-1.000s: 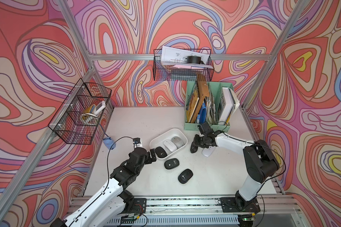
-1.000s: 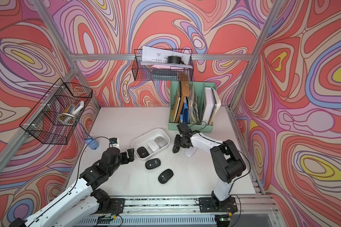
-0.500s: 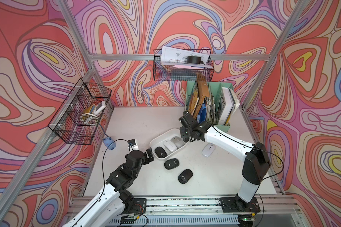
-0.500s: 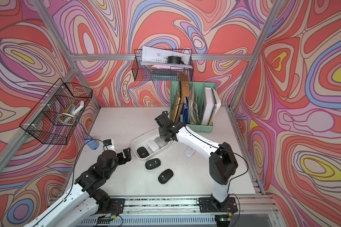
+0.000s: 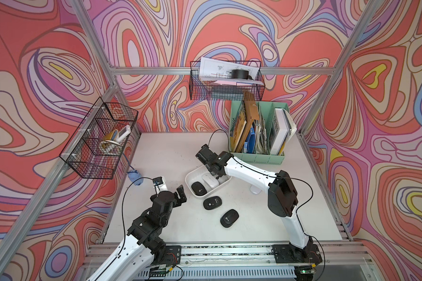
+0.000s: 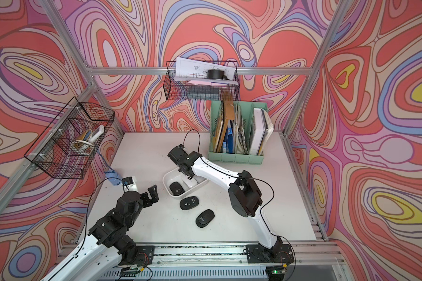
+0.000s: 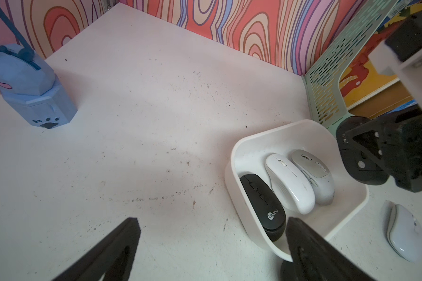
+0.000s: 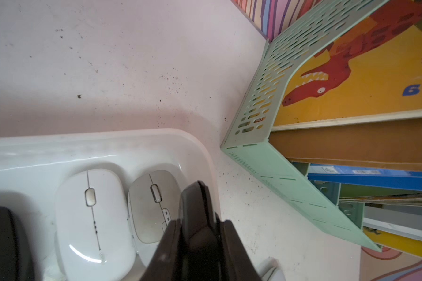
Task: Put the mouse in the storage box
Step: Place the mouse in the storage box.
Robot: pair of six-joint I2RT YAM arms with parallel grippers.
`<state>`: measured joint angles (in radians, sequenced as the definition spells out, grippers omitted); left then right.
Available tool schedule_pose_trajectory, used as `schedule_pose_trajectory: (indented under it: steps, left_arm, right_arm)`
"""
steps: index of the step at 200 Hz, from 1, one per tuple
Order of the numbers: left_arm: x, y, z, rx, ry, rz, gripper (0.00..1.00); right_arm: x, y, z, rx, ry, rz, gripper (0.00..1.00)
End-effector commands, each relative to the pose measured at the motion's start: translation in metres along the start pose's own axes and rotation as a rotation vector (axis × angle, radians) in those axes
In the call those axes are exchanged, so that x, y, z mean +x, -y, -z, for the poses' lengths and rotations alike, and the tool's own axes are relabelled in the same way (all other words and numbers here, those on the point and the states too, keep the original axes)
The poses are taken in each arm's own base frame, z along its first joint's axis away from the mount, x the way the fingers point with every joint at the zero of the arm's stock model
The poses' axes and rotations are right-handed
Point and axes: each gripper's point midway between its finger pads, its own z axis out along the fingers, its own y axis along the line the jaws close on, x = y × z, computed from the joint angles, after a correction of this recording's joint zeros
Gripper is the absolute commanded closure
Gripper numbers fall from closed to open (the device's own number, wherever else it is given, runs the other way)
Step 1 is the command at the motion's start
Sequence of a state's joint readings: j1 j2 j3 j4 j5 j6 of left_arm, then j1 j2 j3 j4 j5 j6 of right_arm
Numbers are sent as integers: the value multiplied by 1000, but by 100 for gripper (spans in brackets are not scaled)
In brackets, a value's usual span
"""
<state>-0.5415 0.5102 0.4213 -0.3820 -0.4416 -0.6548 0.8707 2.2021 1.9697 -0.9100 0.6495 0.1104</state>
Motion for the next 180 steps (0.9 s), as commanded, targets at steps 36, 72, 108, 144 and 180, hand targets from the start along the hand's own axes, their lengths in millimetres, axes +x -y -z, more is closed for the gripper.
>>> schedule_pose_trajectory:
  steps: [36, 72, 108, 144, 180]
  left_arm:
    - [3, -11, -1, -44, 3, -7, 1]
    - [4, -12, -2, -49, 5, -8, 1]
    - [2, -12, -1, -52, 12, -11, 1]
    - [0, -10, -2, -47, 13, -7, 1]
    - [1, -6, -5, -58, -27, -19, 1]
  right_arm:
    - [8, 2, -22, 162, -67, 189, 80]
    - [10, -9, -35, 196, -91, 239, 78]
    - [11, -23, -42, 192, -98, 278, 70]
    - [6, -43, -36, 129, -79, 269, 52]
    - [-5, -52, -18, 5, -44, 161, 42]
